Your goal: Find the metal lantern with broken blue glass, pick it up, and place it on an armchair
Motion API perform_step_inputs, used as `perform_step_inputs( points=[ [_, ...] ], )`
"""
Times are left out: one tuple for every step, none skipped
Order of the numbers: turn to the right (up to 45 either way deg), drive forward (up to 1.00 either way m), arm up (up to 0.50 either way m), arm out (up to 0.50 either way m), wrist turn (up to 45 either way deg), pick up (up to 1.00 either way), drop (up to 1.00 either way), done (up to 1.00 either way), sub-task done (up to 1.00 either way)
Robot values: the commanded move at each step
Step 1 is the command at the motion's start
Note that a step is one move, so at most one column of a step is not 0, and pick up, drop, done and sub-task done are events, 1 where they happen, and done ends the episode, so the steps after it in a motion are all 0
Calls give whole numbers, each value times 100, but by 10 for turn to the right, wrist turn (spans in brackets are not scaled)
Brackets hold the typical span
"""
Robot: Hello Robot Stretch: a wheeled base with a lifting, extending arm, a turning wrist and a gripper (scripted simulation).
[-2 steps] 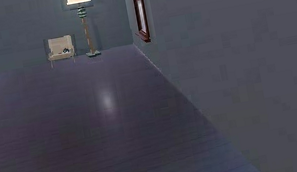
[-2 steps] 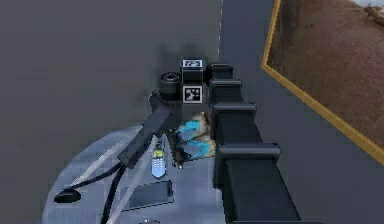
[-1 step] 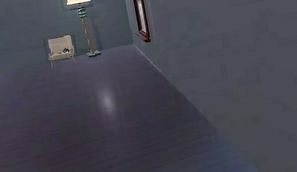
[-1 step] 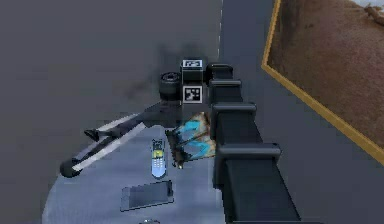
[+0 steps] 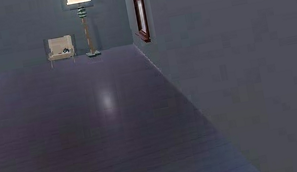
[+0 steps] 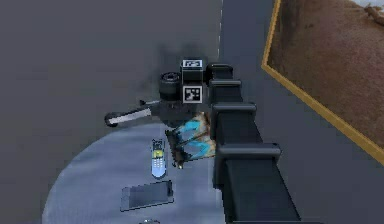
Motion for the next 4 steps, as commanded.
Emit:
perform_step_inputs(
  points=[
    [0,0,0,0,360,0,0,0,0],
    [0,0,-26,0,0,0,0,0,0],
    [0,0,0,0,0,100,0,0,0],
    [0,0,10,0,0,0,0,0,0]
  ],
)
